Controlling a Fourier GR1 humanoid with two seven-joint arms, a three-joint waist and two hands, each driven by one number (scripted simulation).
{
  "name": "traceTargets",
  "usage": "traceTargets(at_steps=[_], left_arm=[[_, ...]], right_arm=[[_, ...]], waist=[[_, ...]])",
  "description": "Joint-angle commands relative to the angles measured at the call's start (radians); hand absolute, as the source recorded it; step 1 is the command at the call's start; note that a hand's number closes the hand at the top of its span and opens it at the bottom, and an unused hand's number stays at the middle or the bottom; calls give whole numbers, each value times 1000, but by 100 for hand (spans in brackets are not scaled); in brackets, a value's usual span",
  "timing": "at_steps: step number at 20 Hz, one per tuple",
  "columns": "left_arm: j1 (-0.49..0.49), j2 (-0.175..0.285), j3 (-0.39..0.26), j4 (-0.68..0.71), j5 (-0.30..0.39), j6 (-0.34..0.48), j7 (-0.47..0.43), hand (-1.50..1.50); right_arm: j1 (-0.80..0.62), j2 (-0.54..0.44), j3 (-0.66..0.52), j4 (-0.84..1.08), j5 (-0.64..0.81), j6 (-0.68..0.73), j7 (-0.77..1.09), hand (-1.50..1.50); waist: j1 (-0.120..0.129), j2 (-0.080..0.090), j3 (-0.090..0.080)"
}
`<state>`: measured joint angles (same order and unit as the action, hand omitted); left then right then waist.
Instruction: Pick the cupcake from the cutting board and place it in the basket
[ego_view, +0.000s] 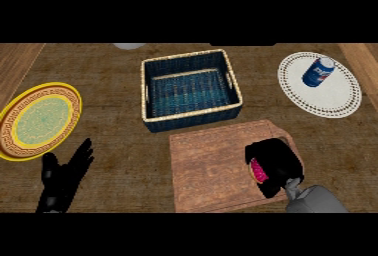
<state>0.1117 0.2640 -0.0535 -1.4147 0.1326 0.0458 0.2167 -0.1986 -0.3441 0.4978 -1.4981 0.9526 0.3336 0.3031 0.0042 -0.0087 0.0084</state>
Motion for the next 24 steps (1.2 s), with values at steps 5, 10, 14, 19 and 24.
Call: traceTargets(at_steps=[5,10,14,19,24], left_arm=[[13,-15,-29,-2,-28,5,65,0],[-38,-25,-56,16,-44,-10,56,0],[-15,-40,-77,6,-47,-17,46,0],[-41,-36,-53,24,-40,-8,58,0],[-44,-22,-50,27,-41,-19,61,0]], right_arm=[[-78,331,227,-28,128,55,316,150],[-181,340,387,1,22,-10,530,150],[-285,343,469,-13,-20,-91,704,150],[-290,344,399,-186,-114,-428,739,150],[-461,344,374,-278,-79,-640,831,150]], waist=[[20,6,-10],[86,18,-10],[103,12,-10],[88,16,-2],[86,2,-9]])
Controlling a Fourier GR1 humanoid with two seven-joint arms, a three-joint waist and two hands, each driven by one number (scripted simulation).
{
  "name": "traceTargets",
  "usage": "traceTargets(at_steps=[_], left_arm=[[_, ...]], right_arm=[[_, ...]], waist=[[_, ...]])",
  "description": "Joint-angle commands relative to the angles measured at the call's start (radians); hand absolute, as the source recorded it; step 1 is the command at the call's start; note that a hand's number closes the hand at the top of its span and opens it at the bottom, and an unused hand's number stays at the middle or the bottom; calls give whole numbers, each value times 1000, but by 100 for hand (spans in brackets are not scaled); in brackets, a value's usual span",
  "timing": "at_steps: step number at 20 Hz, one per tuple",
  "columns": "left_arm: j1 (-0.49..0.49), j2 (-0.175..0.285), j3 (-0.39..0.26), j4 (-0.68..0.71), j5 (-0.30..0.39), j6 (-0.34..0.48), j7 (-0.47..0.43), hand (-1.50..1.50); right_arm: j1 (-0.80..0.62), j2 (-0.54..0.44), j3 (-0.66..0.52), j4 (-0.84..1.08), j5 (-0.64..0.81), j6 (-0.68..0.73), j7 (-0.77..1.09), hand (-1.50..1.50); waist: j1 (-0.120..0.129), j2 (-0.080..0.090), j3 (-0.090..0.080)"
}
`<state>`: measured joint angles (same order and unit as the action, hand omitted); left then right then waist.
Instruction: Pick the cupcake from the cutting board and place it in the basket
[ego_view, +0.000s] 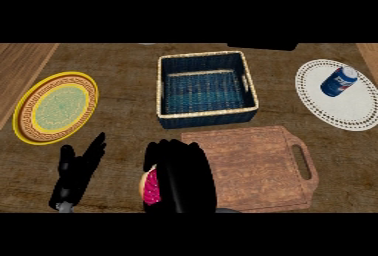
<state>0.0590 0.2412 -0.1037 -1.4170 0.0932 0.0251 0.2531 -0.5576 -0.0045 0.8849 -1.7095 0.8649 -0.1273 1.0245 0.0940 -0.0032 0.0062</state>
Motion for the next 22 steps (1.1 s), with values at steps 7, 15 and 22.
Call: traceTargets(at_steps=[7,15,22], left_arm=[[3,1,18,47,-2,17,44,0],[13,3,28,34,6,9,38,0],[41,-5,29,14,0,18,25,0]], right_arm=[[-358,4,-133,-51,27,-200,307,150],[-661,4,-335,110,-40,-159,412,150],[-860,4,-471,339,-92,-149,398,150]], waist=[[-37,-10,-12],[-43,-5,-12],[-48,0,-10]])
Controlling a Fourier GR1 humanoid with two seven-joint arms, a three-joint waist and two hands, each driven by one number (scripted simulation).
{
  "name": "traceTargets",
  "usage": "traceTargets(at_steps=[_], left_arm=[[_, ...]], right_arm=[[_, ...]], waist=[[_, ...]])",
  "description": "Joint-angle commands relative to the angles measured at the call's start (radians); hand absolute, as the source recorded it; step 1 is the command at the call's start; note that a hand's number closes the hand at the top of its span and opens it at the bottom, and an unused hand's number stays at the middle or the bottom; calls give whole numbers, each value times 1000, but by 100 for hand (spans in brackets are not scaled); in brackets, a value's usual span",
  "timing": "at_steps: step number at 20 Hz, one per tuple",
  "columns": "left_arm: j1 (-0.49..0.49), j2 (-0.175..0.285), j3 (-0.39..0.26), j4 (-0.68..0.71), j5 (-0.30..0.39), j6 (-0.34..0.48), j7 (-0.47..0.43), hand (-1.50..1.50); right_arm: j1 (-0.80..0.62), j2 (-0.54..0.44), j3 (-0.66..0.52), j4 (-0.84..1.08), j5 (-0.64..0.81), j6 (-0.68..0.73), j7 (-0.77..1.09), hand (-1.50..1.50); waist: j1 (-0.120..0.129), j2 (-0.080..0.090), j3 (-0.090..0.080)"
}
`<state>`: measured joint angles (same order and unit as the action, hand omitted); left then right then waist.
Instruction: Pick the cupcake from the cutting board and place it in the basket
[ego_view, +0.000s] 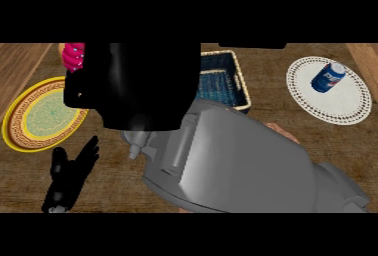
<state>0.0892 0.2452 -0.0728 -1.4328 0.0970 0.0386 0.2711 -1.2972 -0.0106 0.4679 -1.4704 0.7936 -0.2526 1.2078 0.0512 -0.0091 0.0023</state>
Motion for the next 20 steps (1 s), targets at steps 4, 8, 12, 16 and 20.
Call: traceTargets(at_steps=[4,8,12,16,20], left_arm=[[26,-15,-11,25,-11,-2,-6,0],[17,-10,6,33,2,-12,7,0],[6,-4,10,19,-1,-15,24,0],[10,-7,21,41,7,-27,1,0],[64,-28,-3,-6,-16,-6,-12,0]], right_arm=[[-156,10,-73,241,-52,-31,143,150],[-148,10,-87,357,-76,-80,56,150],[-153,10,-152,505,-130,-178,-106,150],[-129,10,-162,545,-183,-251,-132,150],[-1,10,-160,511,-259,-365,-225,150]], waist=[[-12,10,-5],[-19,12,-5],[-9,19,-4],[-10,18,-4],[-16,15,-3]])
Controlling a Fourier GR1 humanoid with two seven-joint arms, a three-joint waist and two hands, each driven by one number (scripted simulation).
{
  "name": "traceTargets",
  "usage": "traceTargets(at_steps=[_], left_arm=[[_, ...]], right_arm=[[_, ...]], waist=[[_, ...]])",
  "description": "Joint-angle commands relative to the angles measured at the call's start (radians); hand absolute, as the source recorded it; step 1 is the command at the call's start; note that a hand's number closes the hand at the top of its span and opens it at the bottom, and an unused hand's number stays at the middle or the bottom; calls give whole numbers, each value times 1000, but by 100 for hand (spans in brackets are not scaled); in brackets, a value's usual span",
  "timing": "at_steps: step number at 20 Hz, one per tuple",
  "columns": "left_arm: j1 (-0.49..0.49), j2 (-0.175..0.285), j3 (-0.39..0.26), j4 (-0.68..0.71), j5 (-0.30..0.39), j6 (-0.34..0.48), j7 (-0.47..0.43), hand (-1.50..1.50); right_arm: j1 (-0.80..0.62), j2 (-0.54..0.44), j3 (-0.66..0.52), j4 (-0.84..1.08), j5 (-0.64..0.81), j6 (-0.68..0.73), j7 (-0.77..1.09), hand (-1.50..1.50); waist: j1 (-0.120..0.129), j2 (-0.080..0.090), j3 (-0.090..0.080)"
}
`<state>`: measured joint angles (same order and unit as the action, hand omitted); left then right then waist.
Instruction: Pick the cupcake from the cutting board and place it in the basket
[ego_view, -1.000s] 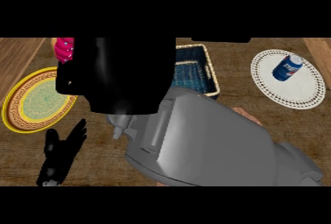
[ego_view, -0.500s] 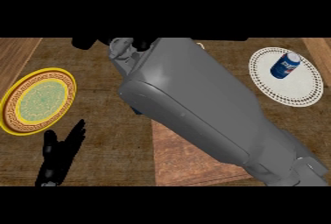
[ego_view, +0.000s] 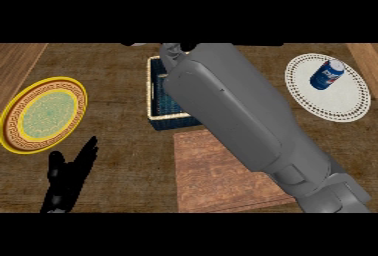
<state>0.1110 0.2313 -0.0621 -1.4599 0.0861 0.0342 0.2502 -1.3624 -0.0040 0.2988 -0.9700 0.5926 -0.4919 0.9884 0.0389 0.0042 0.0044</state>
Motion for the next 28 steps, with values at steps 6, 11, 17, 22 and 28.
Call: traceTargets(at_steps=[6,11,17,22,28], left_arm=[[-34,-30,10,100,-16,13,16,0],[5,-24,17,66,0,-8,1,0],[38,-3,37,79,3,-42,-27,0],[64,-22,31,57,-15,-27,-31,0],[5,23,72,43,14,-60,53,0]], right_arm=[[98,4,13,85,-134,-174,-134,150],[75,-56,9,233,16,-125,-79,150],[78,-52,32,228,32,-5,-125,-150],[173,-126,2,91,31,6,-184,-150],[178,-116,-72,4,42,-72,-135,-150]], waist=[[-17,1,-5],[-30,-2,-5],[-28,-3,-5],[-38,-6,-4],[-40,-6,-4]])
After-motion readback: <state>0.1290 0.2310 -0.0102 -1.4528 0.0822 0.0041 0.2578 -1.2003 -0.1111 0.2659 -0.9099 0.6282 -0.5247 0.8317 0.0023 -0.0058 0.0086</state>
